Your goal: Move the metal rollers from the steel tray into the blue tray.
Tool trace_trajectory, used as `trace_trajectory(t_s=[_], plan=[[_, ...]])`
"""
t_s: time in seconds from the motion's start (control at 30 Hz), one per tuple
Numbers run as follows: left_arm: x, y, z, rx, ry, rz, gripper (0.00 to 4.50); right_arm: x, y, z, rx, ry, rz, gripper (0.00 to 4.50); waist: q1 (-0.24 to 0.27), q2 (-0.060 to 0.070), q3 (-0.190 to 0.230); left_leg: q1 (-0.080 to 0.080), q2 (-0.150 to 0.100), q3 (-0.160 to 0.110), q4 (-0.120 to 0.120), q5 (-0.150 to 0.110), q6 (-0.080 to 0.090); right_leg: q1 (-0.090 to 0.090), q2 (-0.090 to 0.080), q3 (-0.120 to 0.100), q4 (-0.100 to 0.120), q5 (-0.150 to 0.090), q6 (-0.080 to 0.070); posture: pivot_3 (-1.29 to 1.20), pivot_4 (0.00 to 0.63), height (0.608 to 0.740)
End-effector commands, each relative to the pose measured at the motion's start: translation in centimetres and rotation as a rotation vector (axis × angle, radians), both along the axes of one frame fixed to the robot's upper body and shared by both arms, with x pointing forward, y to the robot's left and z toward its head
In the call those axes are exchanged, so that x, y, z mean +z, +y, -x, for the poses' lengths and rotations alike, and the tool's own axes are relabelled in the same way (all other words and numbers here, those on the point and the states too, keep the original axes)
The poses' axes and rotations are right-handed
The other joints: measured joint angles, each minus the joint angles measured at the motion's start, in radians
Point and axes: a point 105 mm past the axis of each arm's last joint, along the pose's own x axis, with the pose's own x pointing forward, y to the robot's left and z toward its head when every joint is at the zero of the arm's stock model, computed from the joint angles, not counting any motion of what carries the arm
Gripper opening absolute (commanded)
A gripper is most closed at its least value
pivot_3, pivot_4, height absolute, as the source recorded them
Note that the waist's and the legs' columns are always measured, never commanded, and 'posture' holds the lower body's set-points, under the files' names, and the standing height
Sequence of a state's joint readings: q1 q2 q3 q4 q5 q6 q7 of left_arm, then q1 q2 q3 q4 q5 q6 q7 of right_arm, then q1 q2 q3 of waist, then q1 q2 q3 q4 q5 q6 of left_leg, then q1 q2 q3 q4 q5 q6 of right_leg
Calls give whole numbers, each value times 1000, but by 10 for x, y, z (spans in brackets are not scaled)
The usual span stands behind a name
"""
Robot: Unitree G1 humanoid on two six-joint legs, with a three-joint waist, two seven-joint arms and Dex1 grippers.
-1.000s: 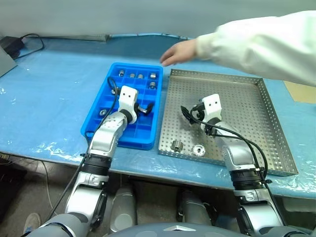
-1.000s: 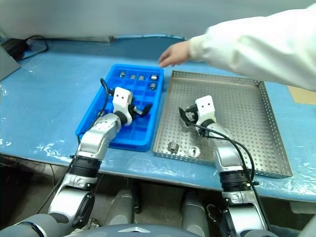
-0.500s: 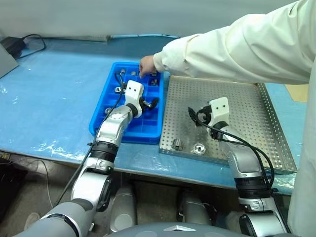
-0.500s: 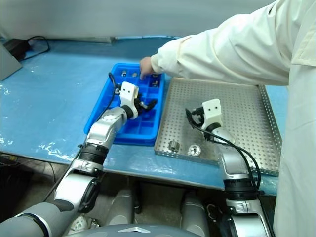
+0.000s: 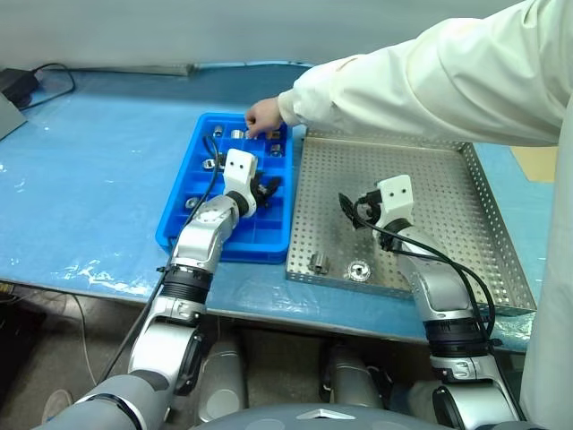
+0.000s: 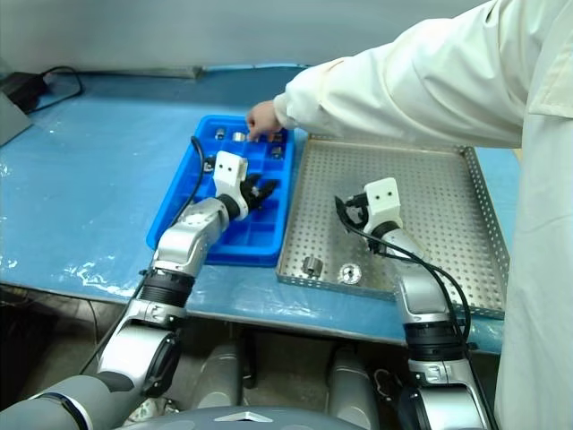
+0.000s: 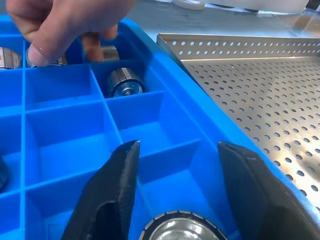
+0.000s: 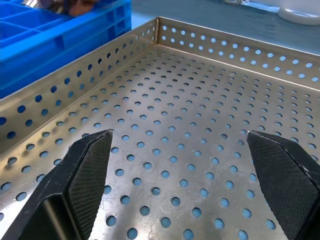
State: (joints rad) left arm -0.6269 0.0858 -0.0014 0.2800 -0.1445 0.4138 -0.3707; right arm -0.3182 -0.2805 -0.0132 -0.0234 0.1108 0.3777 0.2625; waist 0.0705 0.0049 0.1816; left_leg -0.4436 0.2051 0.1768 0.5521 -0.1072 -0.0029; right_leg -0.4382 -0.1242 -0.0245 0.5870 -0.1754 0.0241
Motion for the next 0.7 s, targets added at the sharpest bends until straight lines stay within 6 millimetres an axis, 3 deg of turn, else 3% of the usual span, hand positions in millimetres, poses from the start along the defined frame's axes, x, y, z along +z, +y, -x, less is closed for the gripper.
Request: trace_trajectory(t_s=[0.03, 0.1, 0.27, 0.37, 0.5, 0.7], plan=[[20, 1, 9, -16, -79, 41, 1670, 12, 11, -5, 48, -46, 12, 4500, -1, 0, 0, 0, 0, 0, 0, 0, 0, 0, 0, 0, 0, 0, 0, -31, 150, 740], [25, 3, 14, -15, -104, 74, 1670, 11, 15, -8, 69, -40, 15, 4500, -1, 0, 0, -1, 0, 0, 0, 0, 0, -1, 0, 0, 0, 0, 0, 0, 150, 740], [15, 15, 26, 36, -80, 58, 1670, 9, 25, -13, 117, -33, 20, 4500, 2, 0, 0, -3, 1, 0, -2, 0, 0, -3, 0, 0, -1, 3, -8, 63, 150, 740], [32, 19, 32, 48, -131, 125, 1670, 8, 32, -16, 146, -29, 18, 4500, 3, 0, 0, -2, 1, 0, -2, 0, 0, -3, 0, 0, -1, 3, -8, 101, 150, 740], [52, 46, 39, 161, -231, 127, 1670, 4, 41, -18, 184, -17, 23, 4500, 9, 0, 0, -2, 1, 0, -2, 0, 0, -3, 0, 0, 0, 3, -8, 148, 150, 740], [47, 74, 58, 287, -243, 34, 1670, -2, 53, -21, 240, -3, 41, 4500, 27, 0, 0, -2, 1, 0, -4, 0, 0, -3, 0, 0, -1, 3, -8, 202, 150, 740]])
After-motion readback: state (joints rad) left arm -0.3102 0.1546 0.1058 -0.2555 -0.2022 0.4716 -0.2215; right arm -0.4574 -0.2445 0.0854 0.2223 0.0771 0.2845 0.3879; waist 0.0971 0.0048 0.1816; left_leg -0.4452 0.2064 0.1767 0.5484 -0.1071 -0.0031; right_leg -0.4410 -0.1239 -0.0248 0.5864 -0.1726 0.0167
